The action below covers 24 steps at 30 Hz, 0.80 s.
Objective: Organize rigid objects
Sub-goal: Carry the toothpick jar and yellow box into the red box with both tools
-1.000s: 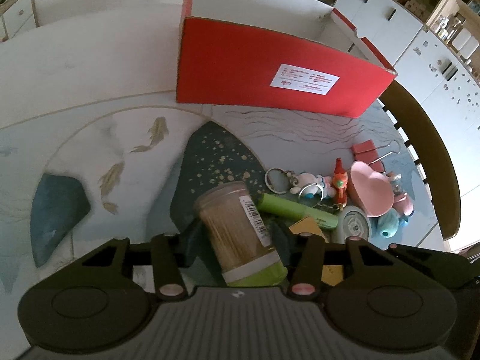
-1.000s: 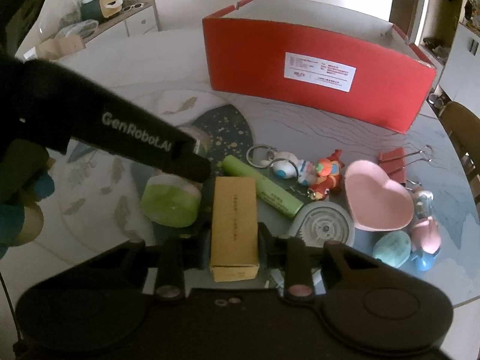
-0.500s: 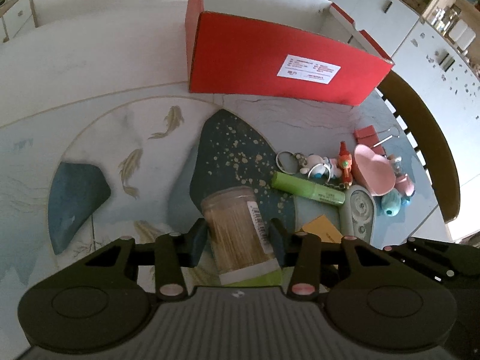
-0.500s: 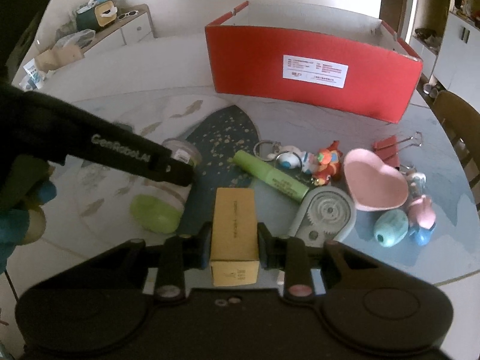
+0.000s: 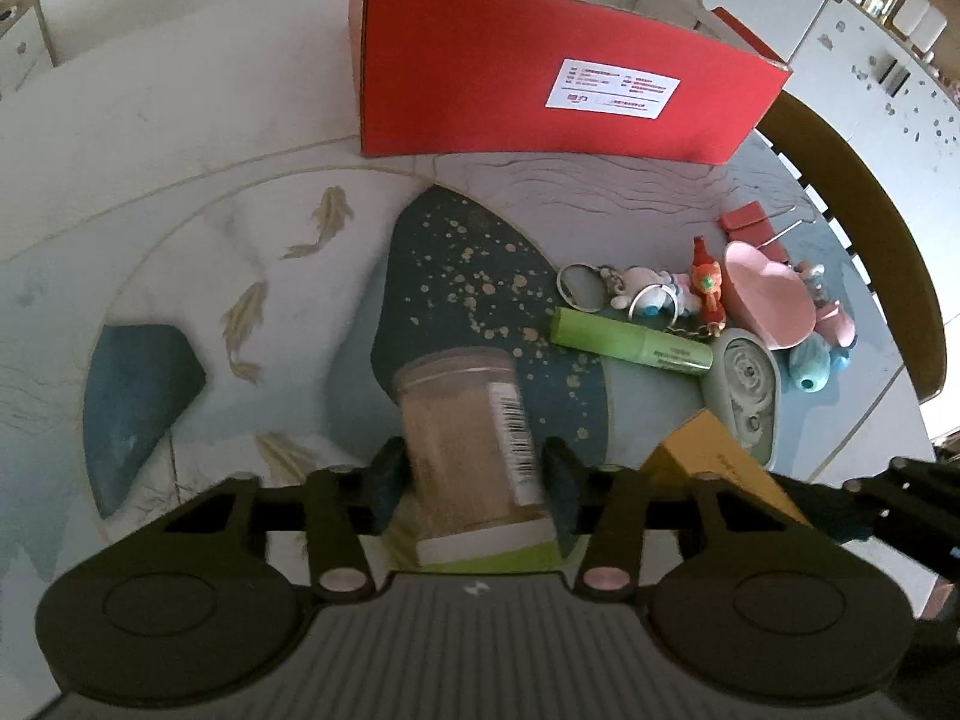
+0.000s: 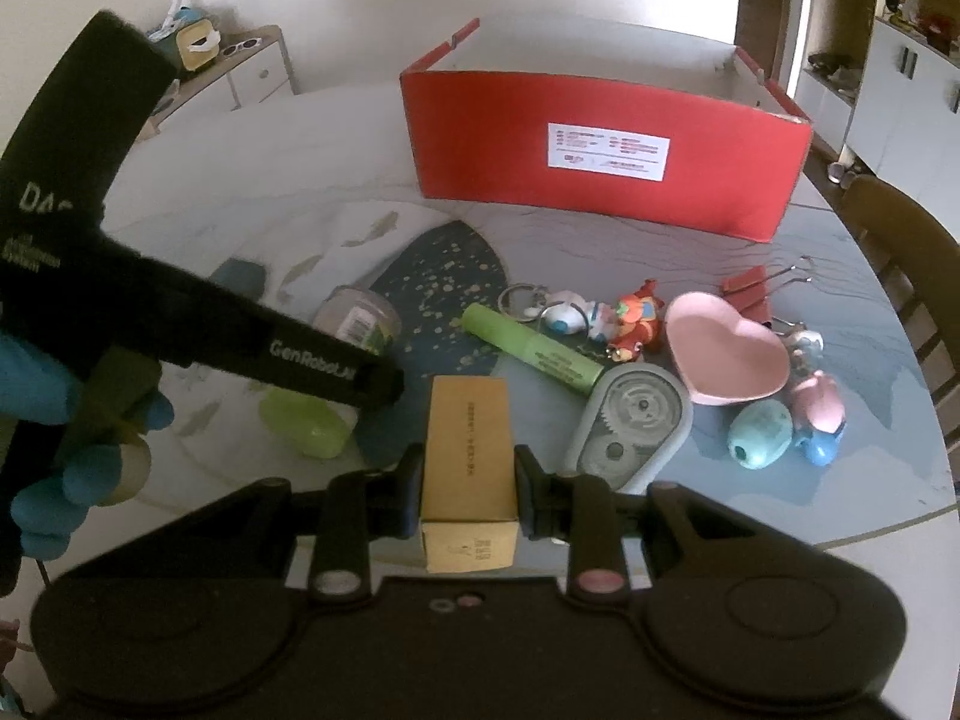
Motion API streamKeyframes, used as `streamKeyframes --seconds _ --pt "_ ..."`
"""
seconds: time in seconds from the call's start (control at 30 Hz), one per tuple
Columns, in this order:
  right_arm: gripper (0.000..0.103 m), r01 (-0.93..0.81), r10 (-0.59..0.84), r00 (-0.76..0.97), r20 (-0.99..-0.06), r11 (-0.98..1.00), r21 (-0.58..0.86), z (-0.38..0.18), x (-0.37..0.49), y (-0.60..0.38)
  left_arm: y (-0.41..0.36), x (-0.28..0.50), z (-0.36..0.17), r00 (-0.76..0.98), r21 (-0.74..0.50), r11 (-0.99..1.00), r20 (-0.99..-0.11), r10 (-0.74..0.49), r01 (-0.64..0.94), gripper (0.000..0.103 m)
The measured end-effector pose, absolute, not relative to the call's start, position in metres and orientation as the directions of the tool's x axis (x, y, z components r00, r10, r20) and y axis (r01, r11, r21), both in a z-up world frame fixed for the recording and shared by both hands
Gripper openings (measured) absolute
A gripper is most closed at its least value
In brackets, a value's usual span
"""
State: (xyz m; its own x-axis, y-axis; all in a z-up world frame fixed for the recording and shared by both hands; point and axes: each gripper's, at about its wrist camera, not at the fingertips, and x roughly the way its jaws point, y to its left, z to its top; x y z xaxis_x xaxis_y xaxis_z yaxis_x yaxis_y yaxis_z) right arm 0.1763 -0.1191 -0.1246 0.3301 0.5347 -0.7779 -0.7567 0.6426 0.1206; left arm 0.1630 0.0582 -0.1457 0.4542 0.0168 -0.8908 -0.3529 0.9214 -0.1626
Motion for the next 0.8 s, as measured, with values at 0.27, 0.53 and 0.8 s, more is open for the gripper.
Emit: streamKeyframes --seconds 0.27,0.53,0.8 --pt "0.029 -0.740 0.545 0.358 -0.758 0.661 0.125 -0.107 0.180 -0.121 0.060 0.157 -0.141 0.449 -0.149 0.930 -0.893 0.018 -0.335 0.044" --pt "0.029 -0.721 0.571 0.411 -0.711 0.680 0.129 -0.057 0.195 -0.119 0.072 0.152 -0.091 0.491 -0.168 0.935 -0.871 0.008 -0.313 0.042" --pt "0.029 -0.713 0.588 0.454 -0.669 0.690 0.123 -0.017 0.217 -0.113 0.085 0.156 -0.033 0.577 -0.136 0.954 -0.815 0.044 -0.266 0.042"
